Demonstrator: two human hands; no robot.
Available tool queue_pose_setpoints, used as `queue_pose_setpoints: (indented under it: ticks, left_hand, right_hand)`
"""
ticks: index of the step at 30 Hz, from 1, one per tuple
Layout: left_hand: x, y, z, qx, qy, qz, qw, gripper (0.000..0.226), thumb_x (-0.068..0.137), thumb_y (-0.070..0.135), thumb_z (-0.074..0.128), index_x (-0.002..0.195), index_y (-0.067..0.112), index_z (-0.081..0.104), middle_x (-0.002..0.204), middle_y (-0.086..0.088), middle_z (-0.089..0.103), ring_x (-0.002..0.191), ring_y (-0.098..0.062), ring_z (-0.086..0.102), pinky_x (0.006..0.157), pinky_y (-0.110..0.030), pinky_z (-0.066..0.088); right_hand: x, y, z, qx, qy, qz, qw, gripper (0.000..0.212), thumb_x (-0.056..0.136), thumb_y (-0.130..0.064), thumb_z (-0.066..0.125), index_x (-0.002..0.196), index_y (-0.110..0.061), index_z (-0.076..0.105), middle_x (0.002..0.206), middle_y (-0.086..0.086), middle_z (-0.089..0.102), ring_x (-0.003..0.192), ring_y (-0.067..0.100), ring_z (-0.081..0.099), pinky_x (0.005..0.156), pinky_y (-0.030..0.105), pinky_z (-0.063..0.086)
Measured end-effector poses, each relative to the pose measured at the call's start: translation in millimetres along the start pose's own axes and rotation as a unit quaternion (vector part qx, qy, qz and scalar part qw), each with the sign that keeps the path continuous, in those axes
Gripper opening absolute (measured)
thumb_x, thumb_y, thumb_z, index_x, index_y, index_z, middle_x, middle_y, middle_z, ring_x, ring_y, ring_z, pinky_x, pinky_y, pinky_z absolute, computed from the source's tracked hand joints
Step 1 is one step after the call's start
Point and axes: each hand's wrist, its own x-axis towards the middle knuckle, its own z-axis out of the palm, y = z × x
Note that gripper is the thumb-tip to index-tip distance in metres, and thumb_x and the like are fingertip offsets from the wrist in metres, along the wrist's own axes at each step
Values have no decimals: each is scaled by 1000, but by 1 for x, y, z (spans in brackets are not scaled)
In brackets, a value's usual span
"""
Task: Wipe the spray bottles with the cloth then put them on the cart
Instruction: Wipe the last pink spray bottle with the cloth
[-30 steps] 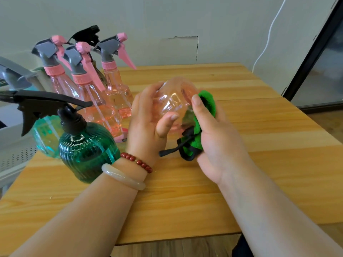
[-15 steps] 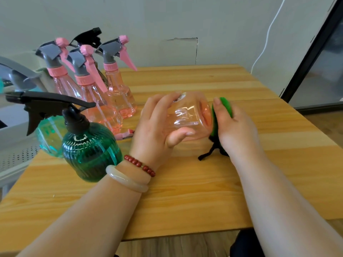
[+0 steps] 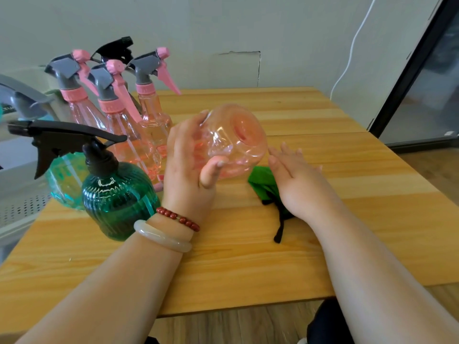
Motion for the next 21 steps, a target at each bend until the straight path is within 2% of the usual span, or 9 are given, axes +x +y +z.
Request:
queue_pose_setpoints:
  ticks: [2, 5, 10, 12, 14, 15, 17, 19, 21]
  left_hand:
    - [1, 0, -1, 8, 7, -7, 1000, 66, 93, 70, 26, 138, 23, 33, 128, 17, 40, 119, -4, 48, 95, -26, 48]
    - [0, 0, -1, 14, 7, -13, 1000, 69, 91, 73, 24, 137, 23, 32, 130, 6, 45, 120, -16, 51, 96, -28, 48]
    - [2, 4, -2, -13, 6, -26, 1000, 71, 89, 76, 28, 138, 24, 34, 130, 14, 41, 123, -10, 49, 96, -44, 52]
    - [3, 4, -1, -21, -5, -18, 1000, 73, 89, 75, 30, 138, 21, 35, 129, 17, 39, 124, -4, 45, 102, -36, 48]
    - [4, 4, 1, -3, -14, 10, 1000, 78, 90, 73, 28, 138, 12, 39, 127, 10, 42, 122, 7, 41, 102, -16, 40]
    - [4, 4, 2, 7, -20, 25, 999, 80, 90, 71, 27, 137, 7, 42, 126, 2, 44, 121, 12, 39, 101, -9, 35]
    - [4, 6, 4, 22, -40, 44, 998, 84, 90, 69, 26, 135, 0, 46, 124, -10, 46, 121, 17, 35, 100, -3, 29]
    - [4, 6, 5, 25, -60, 61, 996, 81, 91, 69, 24, 136, 4, 44, 125, -11, 45, 122, 16, 35, 101, -3, 29]
    - [4, 7, 6, 20, -75, 76, 994, 75, 93, 66, 22, 136, 8, 41, 127, -10, 44, 118, 3, 41, 102, -6, 31]
  right_hand:
    - [-2, 0, -2, 16, 6, -4, 1000, 47, 106, -42, 22, 152, -35, 28, 163, -10, 9, 151, 13, -1, 118, 42, -10]
    - [-3, 1, -4, 45, 21, -10, 999, 47, 106, -42, 24, 151, -34, 31, 163, -10, 12, 151, 12, 0, 119, 41, -9]
    - [-5, -4, -3, 91, 54, -30, 994, 46, 105, -44, 27, 148, -32, 38, 160, -9, 24, 150, 8, 9, 123, 41, -1]
    - [-8, -9, -5, 145, 105, -61, 982, 48, 103, -48, 29, 145, -31, 44, 153, -13, 38, 140, -3, 25, 120, 27, 15]
    - [-15, -17, -11, 214, 139, -105, 961, 57, 96, -63, 32, 143, -36, 45, 143, -22, 46, 124, -17, 34, 104, 7, 26]
    - [-17, -20, -13, 248, 128, -126, 952, 63, 90, -73, 34, 143, -40, 44, 140, -25, 47, 123, -18, 37, 103, 7, 28]
    - [-18, -25, -12, 309, 62, -147, 938, 76, 73, -87, 43, 139, -50, 42, 141, -22, 51, 128, -5, 46, 108, 26, 39]
    - [-17, -25, -8, 358, 19, -140, 923, 79, 60, -90, 56, 131, -58, 43, 135, -15, 57, 125, 9, 56, 102, 44, 47]
    - [-16, -26, -5, 370, 18, -133, 919, 79, 57, -83, 69, 128, -58, 45, 129, -12, 61, 117, 12, 62, 96, 46, 52]
